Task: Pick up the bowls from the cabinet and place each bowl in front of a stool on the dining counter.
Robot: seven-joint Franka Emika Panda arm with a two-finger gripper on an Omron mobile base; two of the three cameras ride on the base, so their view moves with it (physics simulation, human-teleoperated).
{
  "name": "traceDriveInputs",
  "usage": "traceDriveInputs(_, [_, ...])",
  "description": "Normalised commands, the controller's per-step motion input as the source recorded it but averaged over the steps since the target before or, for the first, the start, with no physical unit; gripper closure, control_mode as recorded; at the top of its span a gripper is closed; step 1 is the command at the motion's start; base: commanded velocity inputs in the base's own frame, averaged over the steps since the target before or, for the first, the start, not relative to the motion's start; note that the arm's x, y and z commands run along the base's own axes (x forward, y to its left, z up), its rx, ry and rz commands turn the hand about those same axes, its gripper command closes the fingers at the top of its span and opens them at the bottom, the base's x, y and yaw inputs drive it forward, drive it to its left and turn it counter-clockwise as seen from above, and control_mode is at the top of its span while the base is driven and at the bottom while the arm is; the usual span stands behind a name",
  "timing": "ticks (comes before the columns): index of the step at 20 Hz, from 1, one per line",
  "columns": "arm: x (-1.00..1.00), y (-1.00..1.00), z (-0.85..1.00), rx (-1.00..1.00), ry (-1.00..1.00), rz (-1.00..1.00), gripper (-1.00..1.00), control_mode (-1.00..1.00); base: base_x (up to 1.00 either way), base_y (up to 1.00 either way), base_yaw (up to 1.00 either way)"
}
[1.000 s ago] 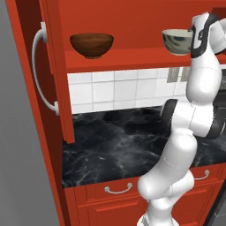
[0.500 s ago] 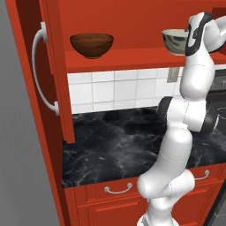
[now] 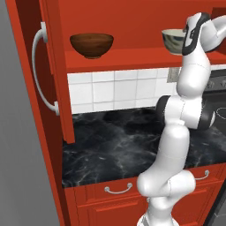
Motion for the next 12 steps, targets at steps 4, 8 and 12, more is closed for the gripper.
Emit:
traceDriveInputs(4, [0.13, 0.0, -0.02, 0.0, 0.03, 0.0, -1.0, -1.0, 0.0, 0.0, 0.0])
traceDriveInputs(8, [0.0, 0.0, -0.16, 0.0, 0.07, 0.0, -1.0, -1.0, 0.0, 0.0, 0.0])
traceDriveInputs(12, [-0.06, 0.0, -0.23, 0.0, 0.11, 0.0, -1.0, -1.0, 0.0, 0.0, 0.0])
